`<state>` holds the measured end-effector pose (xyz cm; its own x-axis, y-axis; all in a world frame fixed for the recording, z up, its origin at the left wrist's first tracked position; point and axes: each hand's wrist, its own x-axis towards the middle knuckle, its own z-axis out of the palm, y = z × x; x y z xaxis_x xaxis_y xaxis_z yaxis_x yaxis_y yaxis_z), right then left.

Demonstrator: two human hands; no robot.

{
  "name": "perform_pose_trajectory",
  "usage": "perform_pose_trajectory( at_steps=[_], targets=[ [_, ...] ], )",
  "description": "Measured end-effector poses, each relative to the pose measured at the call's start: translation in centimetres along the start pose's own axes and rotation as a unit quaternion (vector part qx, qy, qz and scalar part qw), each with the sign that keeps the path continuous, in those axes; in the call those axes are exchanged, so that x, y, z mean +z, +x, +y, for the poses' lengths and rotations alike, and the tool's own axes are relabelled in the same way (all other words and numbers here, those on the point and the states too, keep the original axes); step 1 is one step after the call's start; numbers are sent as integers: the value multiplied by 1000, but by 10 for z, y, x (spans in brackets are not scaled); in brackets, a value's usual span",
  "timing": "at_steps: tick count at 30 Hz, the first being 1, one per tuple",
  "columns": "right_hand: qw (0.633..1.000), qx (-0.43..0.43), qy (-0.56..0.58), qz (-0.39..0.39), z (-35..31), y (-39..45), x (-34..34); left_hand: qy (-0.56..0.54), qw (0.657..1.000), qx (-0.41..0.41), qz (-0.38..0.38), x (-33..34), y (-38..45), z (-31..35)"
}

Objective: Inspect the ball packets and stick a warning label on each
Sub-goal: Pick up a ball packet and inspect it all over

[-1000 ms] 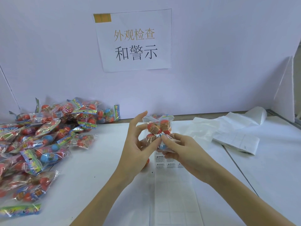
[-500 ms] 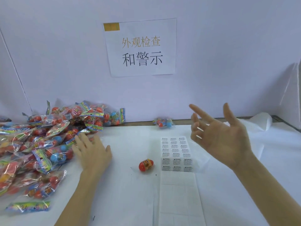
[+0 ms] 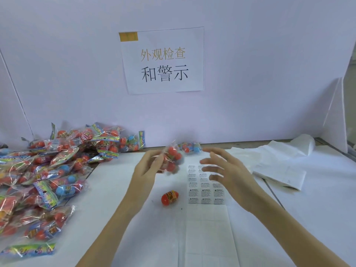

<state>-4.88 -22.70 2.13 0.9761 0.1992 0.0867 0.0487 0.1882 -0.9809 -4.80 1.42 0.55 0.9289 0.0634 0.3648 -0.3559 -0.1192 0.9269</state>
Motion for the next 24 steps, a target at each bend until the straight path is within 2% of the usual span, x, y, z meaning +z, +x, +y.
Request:
perform_pose_trajectory(
  at_steps=[3,6,10,15,18,21,24],
  targets=[
    [985,-90,-146,-10,1,-5,11,-69,995,-48,-49,16,-7,4],
    [985,-88,-149,-28,2,-8,19,-19,995,-59,-81,26,-12,3],
    [983,-81,-164,25,7,-5,18,-16,994,-62,-84,26,-13,7],
    [983,-71,-167,39,9,-2,15,9,997,-61,-49,27,-13,9],
    [976,-91,-188,67,12,0,13,-21,994,-101,-41,29,-13,10],
    [983,-78,-139,93,12,2,11,-83,987,-126,-55,31,-12,11],
    [993,-30,-109,45,9,1,11,-121,984,-126,-46,33,-14,8]
  ],
)
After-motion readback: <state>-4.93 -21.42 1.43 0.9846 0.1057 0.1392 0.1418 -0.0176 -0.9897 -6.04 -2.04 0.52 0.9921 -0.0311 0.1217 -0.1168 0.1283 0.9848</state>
